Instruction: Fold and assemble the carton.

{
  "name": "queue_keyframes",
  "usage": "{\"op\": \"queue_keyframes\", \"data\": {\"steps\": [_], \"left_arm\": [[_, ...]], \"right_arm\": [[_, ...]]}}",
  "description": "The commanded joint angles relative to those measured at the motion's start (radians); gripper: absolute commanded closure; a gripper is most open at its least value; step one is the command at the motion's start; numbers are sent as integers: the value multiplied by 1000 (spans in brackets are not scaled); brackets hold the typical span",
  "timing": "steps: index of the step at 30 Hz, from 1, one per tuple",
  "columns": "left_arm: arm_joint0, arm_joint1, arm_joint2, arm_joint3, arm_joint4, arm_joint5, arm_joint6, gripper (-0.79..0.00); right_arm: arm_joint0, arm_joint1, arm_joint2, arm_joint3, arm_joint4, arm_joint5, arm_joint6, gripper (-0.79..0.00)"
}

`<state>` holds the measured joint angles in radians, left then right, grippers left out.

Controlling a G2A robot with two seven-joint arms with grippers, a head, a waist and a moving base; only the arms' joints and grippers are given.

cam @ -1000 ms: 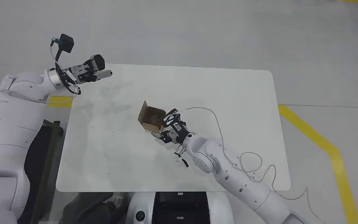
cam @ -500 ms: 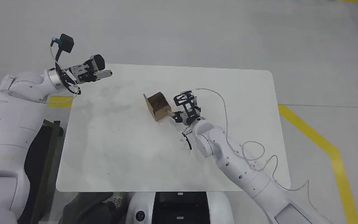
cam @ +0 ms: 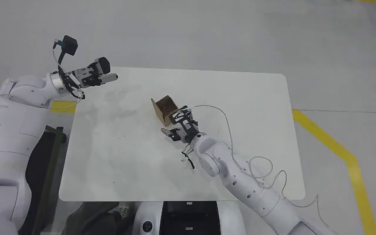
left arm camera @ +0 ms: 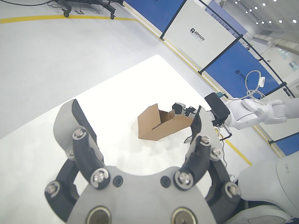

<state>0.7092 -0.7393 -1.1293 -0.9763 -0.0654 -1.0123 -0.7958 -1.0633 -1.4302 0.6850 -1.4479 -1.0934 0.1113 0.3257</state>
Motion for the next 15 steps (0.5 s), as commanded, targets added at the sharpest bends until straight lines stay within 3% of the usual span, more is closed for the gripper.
{"op": "queue_keyframes", "data": {"steps": [1,9,15], "left_arm": [[0,0,0,0,0,0,0,-785],[0,0,0,0,0,0,0,-785],[0,0,0,0,0,0,0,-785]], "right_arm": [[10,-10,-4,18,15,17,-22,-785],[48,-54,-34,92,47,93,-50,-785],[17,-52,12,93,40,138,-49,-785]]}}
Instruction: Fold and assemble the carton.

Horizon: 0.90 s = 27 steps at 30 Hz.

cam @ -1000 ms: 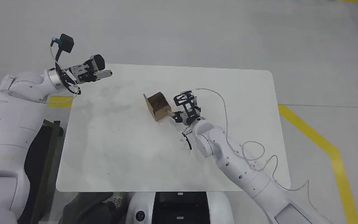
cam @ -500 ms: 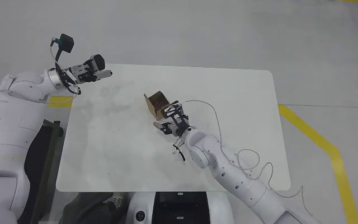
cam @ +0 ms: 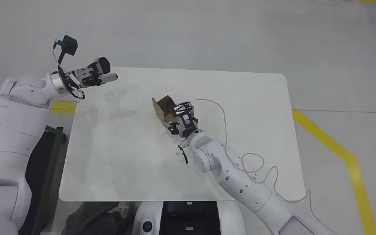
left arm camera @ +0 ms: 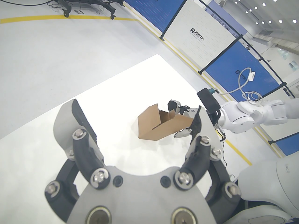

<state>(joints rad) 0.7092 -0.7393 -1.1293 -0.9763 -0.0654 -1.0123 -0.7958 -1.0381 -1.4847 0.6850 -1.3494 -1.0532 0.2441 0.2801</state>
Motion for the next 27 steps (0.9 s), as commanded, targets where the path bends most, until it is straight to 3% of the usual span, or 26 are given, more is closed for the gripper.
{"op": "queue_keyframes", "data": {"steps": [1,15,22,27], "left_arm": [[0,0,0,0,0,0,0,-785],[0,0,0,0,0,0,0,-785],[0,0,0,0,0,0,0,-785],[0,0,0,0,0,0,0,-785]], "right_arm": [[-19,6,29,-11,-3,11,-7,-785],[-96,43,236,-98,-45,74,-28,-785],[-137,37,171,-195,-67,-24,18,-785],[-138,16,86,-222,-187,60,-73,-785]]}}
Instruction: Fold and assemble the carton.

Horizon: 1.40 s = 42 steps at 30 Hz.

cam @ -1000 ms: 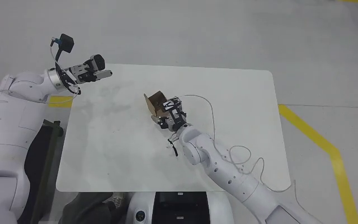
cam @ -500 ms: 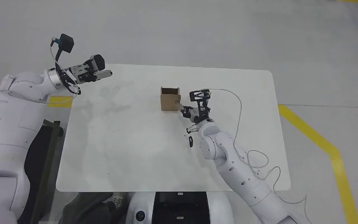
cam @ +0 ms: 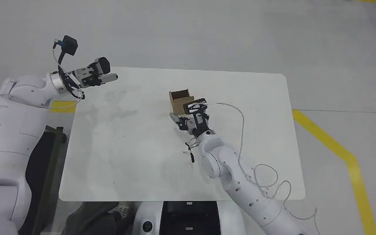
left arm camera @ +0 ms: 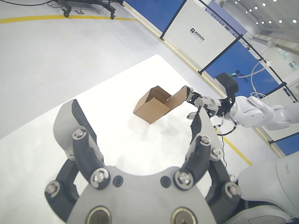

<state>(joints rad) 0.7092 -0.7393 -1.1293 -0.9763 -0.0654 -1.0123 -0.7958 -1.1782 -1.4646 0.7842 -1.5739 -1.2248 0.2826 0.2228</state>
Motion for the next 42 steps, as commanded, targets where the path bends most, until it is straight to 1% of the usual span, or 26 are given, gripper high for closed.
{"op": "queue_keyframes", "data": {"steps": [1,10,13,16,19,22,29,31,35,39,42], "left_arm": [[0,0,0,0,0,0,0,-785],[0,0,0,0,0,0,0,-785],[0,0,0,0,0,0,0,-785],[0,0,0,0,0,0,0,-785],[0,0,0,0,0,0,0,-785],[0,0,0,0,0,0,0,-785],[0,0,0,0,0,0,0,-785],[0,0,0,0,0,0,0,-785],[0,0,0,0,0,0,0,-785],[0,0,0,0,0,0,0,-785],[0,0,0,0,0,0,0,-785]], "right_arm": [[8,-11,-25,8,-16,35,-27,-785],[80,-66,-55,116,31,173,-80,-785],[99,-77,-56,148,32,205,-65,-785],[106,-86,-49,165,48,203,-60,-785],[90,-87,-45,158,34,200,-53,-785],[61,-82,-29,136,-3,221,-37,-785],[-33,-59,61,39,-79,254,-20,-785],[-62,-52,84,3,-79,226,-15,-785],[-88,-43,99,-32,-82,117,14,-785],[-66,-50,76,-16,-80,71,33,-785],[-31,-63,58,17,-54,69,36,-785]]}}
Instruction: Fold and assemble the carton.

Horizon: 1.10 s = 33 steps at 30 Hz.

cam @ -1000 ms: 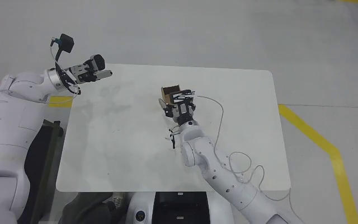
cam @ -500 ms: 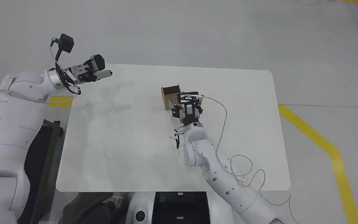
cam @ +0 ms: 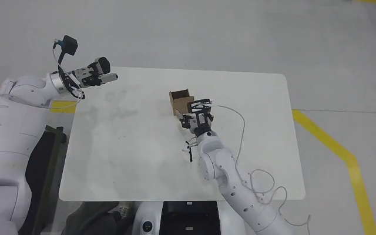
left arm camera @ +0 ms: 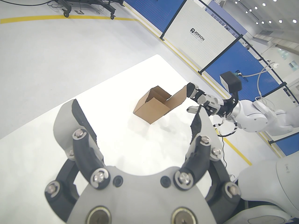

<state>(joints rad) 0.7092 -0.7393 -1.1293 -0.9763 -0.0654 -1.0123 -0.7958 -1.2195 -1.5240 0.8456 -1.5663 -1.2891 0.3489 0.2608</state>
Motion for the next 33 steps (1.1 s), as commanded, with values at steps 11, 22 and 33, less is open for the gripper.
{"op": "queue_keyframes", "data": {"steps": [11,22,33], "left_arm": [[0,0,0,0,0,0,0,-785],[0,0,0,0,0,0,0,-785],[0,0,0,0,0,0,0,-785]], "right_arm": [[94,-47,-43,97,54,64,-15,-785],[68,-53,-2,87,-17,171,18,-785],[-26,-31,107,-8,-93,179,52,-785]]}}
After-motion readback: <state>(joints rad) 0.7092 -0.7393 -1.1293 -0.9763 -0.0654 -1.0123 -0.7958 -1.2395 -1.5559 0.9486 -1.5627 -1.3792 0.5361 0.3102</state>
